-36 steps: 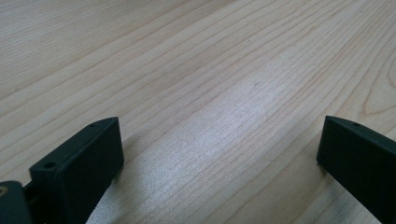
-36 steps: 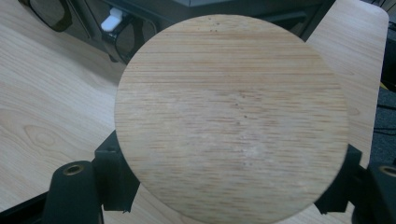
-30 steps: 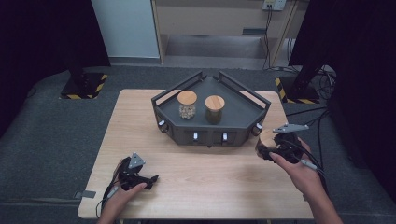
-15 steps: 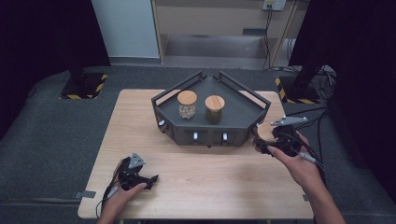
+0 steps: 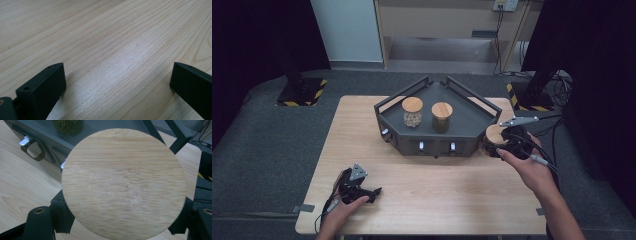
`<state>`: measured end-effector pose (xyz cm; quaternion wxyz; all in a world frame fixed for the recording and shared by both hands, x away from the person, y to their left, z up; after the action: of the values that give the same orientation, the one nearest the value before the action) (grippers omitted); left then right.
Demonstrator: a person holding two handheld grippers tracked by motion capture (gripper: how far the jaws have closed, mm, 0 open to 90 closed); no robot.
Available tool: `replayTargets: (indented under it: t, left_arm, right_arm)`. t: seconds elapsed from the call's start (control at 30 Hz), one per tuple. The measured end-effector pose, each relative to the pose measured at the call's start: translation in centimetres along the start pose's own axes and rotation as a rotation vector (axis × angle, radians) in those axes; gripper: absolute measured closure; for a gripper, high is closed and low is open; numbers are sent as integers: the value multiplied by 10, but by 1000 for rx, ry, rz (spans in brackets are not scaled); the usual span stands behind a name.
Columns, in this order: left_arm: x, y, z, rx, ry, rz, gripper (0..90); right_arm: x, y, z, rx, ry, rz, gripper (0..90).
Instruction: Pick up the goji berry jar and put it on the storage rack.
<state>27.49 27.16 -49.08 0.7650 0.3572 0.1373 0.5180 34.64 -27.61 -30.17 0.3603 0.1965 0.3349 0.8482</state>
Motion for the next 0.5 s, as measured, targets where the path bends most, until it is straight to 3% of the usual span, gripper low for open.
replayTargets:
  t: [0.5]
  left_arm:
    - [0, 0, 0, 0, 0, 0, 0]
  right_arm:
    - [-1, -2, 28, -1, 13, -9, 259]
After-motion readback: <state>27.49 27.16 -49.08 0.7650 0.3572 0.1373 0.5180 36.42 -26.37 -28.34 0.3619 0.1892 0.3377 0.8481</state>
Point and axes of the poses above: each handheld gripper's, and its own axes: y roughly backward along the jaws, z roughly out of its top, x roughly to its left, the point moved 5 cm from there along -y, roughly forward along the jaws, and after that the axes turned 13 degrees about z, right-handed, at the moved point
